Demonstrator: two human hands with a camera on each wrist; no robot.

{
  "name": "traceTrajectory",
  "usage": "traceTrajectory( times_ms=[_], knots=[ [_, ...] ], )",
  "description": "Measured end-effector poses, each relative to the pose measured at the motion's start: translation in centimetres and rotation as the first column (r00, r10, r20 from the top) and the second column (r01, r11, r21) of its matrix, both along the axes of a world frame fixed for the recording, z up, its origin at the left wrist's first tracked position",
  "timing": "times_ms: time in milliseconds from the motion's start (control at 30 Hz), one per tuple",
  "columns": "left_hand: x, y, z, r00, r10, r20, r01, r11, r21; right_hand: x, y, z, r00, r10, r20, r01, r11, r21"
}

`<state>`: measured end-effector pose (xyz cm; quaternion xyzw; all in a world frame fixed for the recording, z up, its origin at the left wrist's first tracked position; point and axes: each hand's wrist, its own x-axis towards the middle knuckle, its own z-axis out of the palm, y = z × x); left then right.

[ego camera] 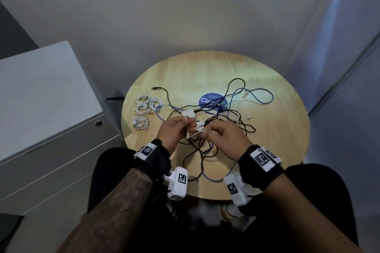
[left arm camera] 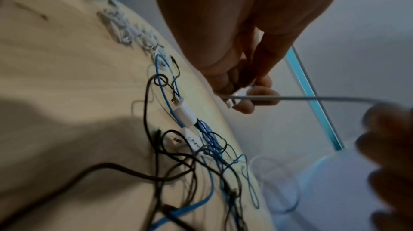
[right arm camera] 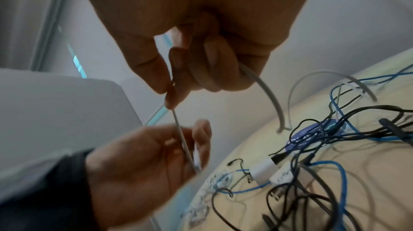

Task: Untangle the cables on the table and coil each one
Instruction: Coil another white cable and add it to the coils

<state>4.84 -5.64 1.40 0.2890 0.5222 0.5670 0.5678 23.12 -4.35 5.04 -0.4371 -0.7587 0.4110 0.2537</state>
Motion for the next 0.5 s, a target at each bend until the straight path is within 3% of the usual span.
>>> traceTrajectory(
  times_ms=[100,233,367,500],
  knots=[
    [0.8,-1.1,0.1,0.984,-0.160,-0.074,0.161,0.987,0.018,0.6,0.7,1.4,0.994,-0.026,-0.106,0.023,0.999,-0.031],
    [2.0,-1.6,1.0,0.925,-0.293,-0.241,0.312,0.949,0.044,0.8,1.1,2.1,0.995,0.051,-0.083,-0.050,0.999,0.018],
    [2.3,-1.2,2.3,0.950,-0.298,-0.087,0.300,0.954,0.009,0.8,2.2,2.5,0.998,-0.037,-0.055,0.040,0.997,0.067],
    [2.6,-1.1,4.4,0.921,-0.386,0.049,0.385,0.923,0.021,0.8,3.9,2.1,0.969,-0.185,-0.166,0.195,0.980,0.048]
  ],
)
